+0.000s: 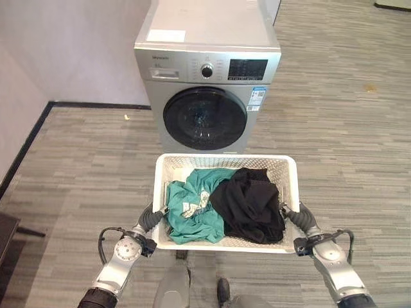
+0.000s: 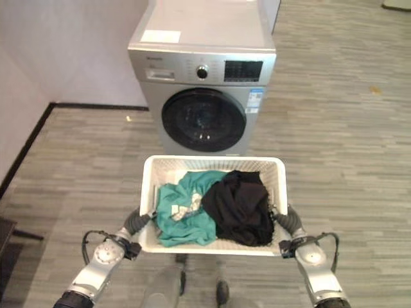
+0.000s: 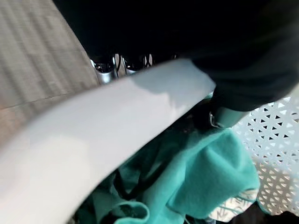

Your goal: Grab the laundry basket,head to the washer,open it,put in the laundry and shut it.

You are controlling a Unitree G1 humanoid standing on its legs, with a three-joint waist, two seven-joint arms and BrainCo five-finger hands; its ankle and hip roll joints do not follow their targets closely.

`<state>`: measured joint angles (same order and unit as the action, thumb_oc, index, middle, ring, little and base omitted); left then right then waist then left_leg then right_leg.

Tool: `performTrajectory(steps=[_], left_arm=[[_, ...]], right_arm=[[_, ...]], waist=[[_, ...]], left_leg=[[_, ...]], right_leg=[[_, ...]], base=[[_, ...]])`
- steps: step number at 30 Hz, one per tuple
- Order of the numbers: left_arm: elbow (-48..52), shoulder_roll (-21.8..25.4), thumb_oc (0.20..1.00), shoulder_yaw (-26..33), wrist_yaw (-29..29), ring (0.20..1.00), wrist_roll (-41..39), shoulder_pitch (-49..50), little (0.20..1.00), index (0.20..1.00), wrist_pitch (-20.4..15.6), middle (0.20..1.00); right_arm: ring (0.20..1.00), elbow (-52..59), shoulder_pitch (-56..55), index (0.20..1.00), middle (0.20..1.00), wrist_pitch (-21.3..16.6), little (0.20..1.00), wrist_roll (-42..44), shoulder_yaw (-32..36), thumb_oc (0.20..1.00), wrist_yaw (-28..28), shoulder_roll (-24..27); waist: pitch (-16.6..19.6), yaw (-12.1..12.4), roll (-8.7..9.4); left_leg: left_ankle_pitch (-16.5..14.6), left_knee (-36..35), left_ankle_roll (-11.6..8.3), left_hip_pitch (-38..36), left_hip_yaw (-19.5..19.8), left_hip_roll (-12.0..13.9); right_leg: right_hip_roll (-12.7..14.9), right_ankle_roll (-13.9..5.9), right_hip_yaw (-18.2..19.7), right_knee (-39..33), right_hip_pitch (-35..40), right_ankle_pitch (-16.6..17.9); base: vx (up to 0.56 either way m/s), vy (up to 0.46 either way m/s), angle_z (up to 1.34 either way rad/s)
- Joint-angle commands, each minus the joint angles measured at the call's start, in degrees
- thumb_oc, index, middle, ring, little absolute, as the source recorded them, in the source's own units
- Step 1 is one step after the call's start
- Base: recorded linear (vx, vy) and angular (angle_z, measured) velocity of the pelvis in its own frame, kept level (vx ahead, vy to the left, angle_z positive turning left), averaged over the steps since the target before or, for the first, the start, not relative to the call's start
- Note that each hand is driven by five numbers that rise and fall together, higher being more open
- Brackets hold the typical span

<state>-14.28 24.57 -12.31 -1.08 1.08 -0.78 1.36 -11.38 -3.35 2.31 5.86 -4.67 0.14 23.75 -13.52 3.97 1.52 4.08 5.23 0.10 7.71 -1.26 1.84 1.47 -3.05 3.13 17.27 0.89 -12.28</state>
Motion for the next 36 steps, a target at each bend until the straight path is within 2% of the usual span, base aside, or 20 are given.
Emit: performTrajectory(steps=[1, 2, 3, 4, 5, 6, 8, 10, 11, 13, 17, 18, 20, 21, 24, 30, 33, 34, 35, 36], left_arm=[[6.0, 7.4, 0.200, 7.5, -3.5, 0.200, 0.1, 0.0, 0.200, 0.200, -4.7, 0.200], [6.5, 7.7, 0.200, 8.2, -3.4, 0.200, 0.2, 0.4, 0.200, 0.200, -4.4, 0.200], [6.6, 7.7, 0.200, 8.3, -3.4, 0.200, 0.2, 0.5, 0.200, 0.200, -4.4, 0.200], [7.7, 7.9, 0.200, 9.8, -3.2, 0.200, 0.4, 1.6, 0.200, 0.200, -4.2, 0.200], [7.8, 7.9, 0.200, 9.8, -3.2, 0.200, 0.4, 1.7, 0.200, 0.200, -4.2, 0.200], [7.9, 7.7, 0.200, 10.0, -3.1, 0.200, 0.2, 2.0, 0.200, 0.200, -4.3, 0.200], [7.6, 7.2, 0.200, 11.1, -3.0, 0.200, -0.1, 3.5, 0.200, 0.200, -4.5, 0.200], [7.5, 7.0, 0.200, 11.3, -3.1, 0.200, -0.2, 3.5, 0.200, 0.200, -4.7, 0.200], [7.1, 6.5, 0.200, 11.3, -3.8, 0.200, 0.6, 3.0, 0.200, 0.200, -5.0, 0.200], [6.9, 6.3, 0.200, 11.5, -4.9, 0.200, 1.7, 2.7, 0.200, 0.200, -5.4, 0.200], [12.0, 6.5, 0.200, 14.1, -10.0, 0.200, 8.5, 3.3, 0.200, 0.200, -7.2, 0.200], [18.0, 6.6, 0.200, 18.4, -11.7, 0.200, 9.7, 5.9, 0.200, 0.200, -8.5, 0.200], [21.5, 6.4, 0.200, 20.9, -11.3, 0.200, 9.7, 8.4, 0.200, 0.200, -8.6, 0.200], [26.3, 6.5, 0.200, 25.1, -10.7, 0.200, 9.7, 11.6, 0.200, 0.200, -9.3, 0.200], [31.0, 6.6, 0.200, 30.0, -9.6, 0.200, 9.8, 14.2, 0.200, 0.200, -9.4, 0.200], [32.5, 8.6, 0.200, 33.5, -4.6, 0.200, 6.4, 14.4, 0.200, 0.200, -8.1, 0.200], [29.7, 11.8, 0.200, 30.7, -3.1, 0.200, 5.3, 9.2, 0.200, 0.200, -6.9, 0.200], [28.4, 12.8, 0.200, 29.4, -2.8, 0.200, 4.6, 6.7, 0.200, 0.200, -6.3, 0.200], [25.4, 14.7, 0.200, 26.1, -2.2, 0.200, 3.6, 1.2, 0.200, 0.200, -5.0, 0.200], [24.9, 14.9, 0.200, 25.8, -2.3, 0.200, 3.5, 0.5, 0.200, 0.200, -5.0, 0.200]], right_arm=[[0.200, 2.2, 0.6, 0.200, 0.200, -3.9, 0.200, -0.9, 4.9, 0.200, -2.2, 2.5], [0.200, 2.3, 0.4, 0.200, 0.200, -3.6, 0.200, -1.0, 5.1, 0.200, -2.1, 2.2], [0.200, 2.4, 0.4, 0.200, 0.200, -3.5, 0.200, -1.0, 5.0, 0.200, -2.1, 2.3], [0.200, 2.8, -0.4, 0.200, 0.200, -3.1, 0.200, -1.3, 5.8, 0.200, -2.1, 2.1], [0.200, 2.8, -0.4, 0.200, 0.200, -3.1, 0.200, -1.3, 5.7, 0.200, -2.1, 2.1], [0.200, 2.6, -0.4, 0.200, 0.200, -3.1, 0.200, -1.5, 6.0, 0.200, -2.2, 2.3], [0.200, 1.6, 0.1, 0.200, 0.200, -2.7, 0.200, -1.9, 5.8, 0.200, -2.6, 2.8], [0.200, 0.7, 0.7, 0.200, 0.200, -2.6, 0.200, -2.0, 5.4, 0.200, -2.9, 2.8], [0.200, 0.3, 1.0, 0.200, 0.200, -2.1, 0.200, -4.0, 4.8, 0.200, -3.4, 3.1], [0.200, 1.1, 0.7, 0.200, 0.200, -2.1, 0.200, -5.3, 5.0, 0.200, -3.7, 3.4], [0.200, 9.1, -4.0, 0.200, 0.200, -4.3, 0.200, -8.9, 8.6, 0.200, -4.9, 4.8], [0.200, 14.8, -8.1, 0.200, 0.200, -6.0, 0.200, -8.7, 12.6, 0.200, -4.6, 5.6], [0.200, 17.6, -10.4, 0.200, 0.200, -6.4, 0.200, -8.7, 14.7, 0.200, -3.7, 6.2], [0.200, 21.3, -12.8, 0.200, 0.200, -7.2, 0.200, -7.9, 18.4, 0.200, -2.9, 7.2], [0.200, 24.2, -14.8, 0.200, 0.200, -7.2, 0.200, -7.2, 23.2, 0.200, -1.6, 8.7], [0.200, 23.1, -12.0, 0.200, 0.200, -5.0, 0.200, -2.5, 27.0, 0.200, 2.4, 13.8], [0.200, 20.9, -6.6, 0.200, 0.200, -3.8, 0.200, 0.3, 24.9, 0.200, 3.5, 17.4], [0.200, 19.4, -4.8, 0.200, 0.200, -3.4, 0.200, 1.6, 24.1, 0.200, 3.4, 18.4], [0.200, 16.7, -1.0, 0.200, 0.200, -2.4, 0.200, 3.6, 21.3, 0.200, 4.0, 20.9], [0.200, 16.2, -0.4, 0.200, 0.200, -2.5, 0.200, 3.8, 21.2, 0.200, 3.9, 21.0]], waist=[[3.5, -0.9, -0.22], [3.3, -1.1, -0.96], [3.3, -1.2, -0.83], [3.3, -2.2, -1.13], [3.2, -2.3, -1.14], [3.2, -2.5, -0.98], [3.1, -3.3, -0.75], [3.0, -3.4, -0.99], [2.9, -4.0, -0.93], [2.7, -4.3, -0.87], [4.0, -4.7, 0.27], [4.6, -5.0, 0.86], [5.3, -5.2, 0.60], [6.1, -5.4, 0.51], [6.7, -5.6, 0.54], [8.8, -4.9, 0.31], [8.8, -4.1, 0.37], [8.1, -3.9, 0.70], [6.9, -2.9, 1.62], [6.5, -3.0, 1.63]], left_leg=[[-5.5, 4.4, 2.60, 1.1, -0.4, 1.1], [-6.1, 3.4, 3.03, -0.9, -1.0, 1.3], [-6.0, 3.2, 3.06, -1.0, -1.0, 1.1], [-7.6, 1.6, 3.38, -4.5, -1.7, 0.2], [-7.6, 1.5, 3.37, -4.6, -1.6, 0.2], [-8.0, 1.3, 3.49, -5.6, -1.7, -0.5], [-10.8, 0.4, 2.99, -9.7, -2.3, -1.4], [-11.5, 0.1, 2.58, -10.8, -2.1, -1.1], [-12.6, -0.3, 1.98, -12.3, -1.1, -1.3], [-13.1, -0.1, 1.83, -13.1, -0.9, -1.2], [-14.7, 0.5, 0.70, -14.2, -0.5, -1.0], [-13.8, 0.5, -0.20, -14.2, -0.1, 0.0], [-14.2, 0.1, -0.62, -14.8, 0.1, 0.9], [-13.6, -0.5, -1.45, -15.4, 0.3, 2.4], [-12.4, -0.3, -2.73, -15.6, 0.9, 4.1], [-9.8, 1.2, -4.98, -16.3, 2.1, 7.1], [-6.2, 7.1, -5.60, -14.2, 3.2, 7.8], [-4.4, 11.5, -5.75, -12.1, 3.8, 7.9], [0.8, 21.0, -5.43, -7.5, 5.3, 7.9], [0.8, 22.2, -5.46, -6.7, 5.7, 7.8]], right_leg=[[6.2, -5.32, -6.9, 17.4, -2.3, 14.1], [7.9, -5.29, -9.6, 19.8, -5.0, 15.0], [8.1, -5.30, -9.6, 20.2, -5.1, 14.7], [9.7, -4.34, -13.6, 16.7, -8.0, 13.9], [9.7, -4.33, -13.7, 16.7, -7.8, 13.9], [9.4, -3.95, -14.7, 13.6, -9.1, 13.1], [9.8, -4.38, -17.3, 1.3, -11.6, 13.2], [9.9, -4.80, -17.5, -3.0, -11.6, 14.3], [10.0, -5.52, -14.7, -7.4, -12.5, 16.0], [9.8, -6.12, -12.6, -8.4, -12.5, 17.8], [8.9, -5.49, -11.4, -12.4, -9.0, 17.3], [7.8, -4.83, -11.5, -12.7, -8.1, 17.2], [7.1, -4.79, -12.0, -12.9, -7.4, 16.4], [6.0, -4.26, -12.5, -13.5, -6.5, 15.6], [4.1, -3.29, -12.8, -14.4, -5.2, 14.4], [0.8, -1.65, -13.2, -17.1, -2.0, 12.5], [-0.8, -0.16, -12.6, -17.4, -0.1, 11.3], [-0.9, 0.63, -12.5, -17.4, 0.5, 10.9], [-1.2, 2.13, -12.4, -17.5, 2.2, 10.4], [-1.2, 2.21, -12.6, -17.5, 2.1, 10.5]], base=[[0.31, 0.372, -0.22], [0.23, 0.274, -0.17], [0.28, 0.191, -0.18], [0.20, 0.105, -0.19], [0.30, 0.138, -0.18], [0.32, 0.022, -0.04], [0.38, -0.022, -0.03], [0.24, -0.087, 0.01], [0.28, -0.106, 0.24], [0.22, -0.085, 0.37], [0.27, -0.180, 0.35], [0.17, -0.187, 0.25], [0.18, -0.174, 0.04], [0.11, -0.121, -0.08], [0.12, -0.169, -0.10], [0.13, -0.164, 0.10], [0.06, -0.122, 0.03], [0.06, -0.202, 0.08], [0.01, -0.161, 0.20], [0.01, -0.157, 0.17]])
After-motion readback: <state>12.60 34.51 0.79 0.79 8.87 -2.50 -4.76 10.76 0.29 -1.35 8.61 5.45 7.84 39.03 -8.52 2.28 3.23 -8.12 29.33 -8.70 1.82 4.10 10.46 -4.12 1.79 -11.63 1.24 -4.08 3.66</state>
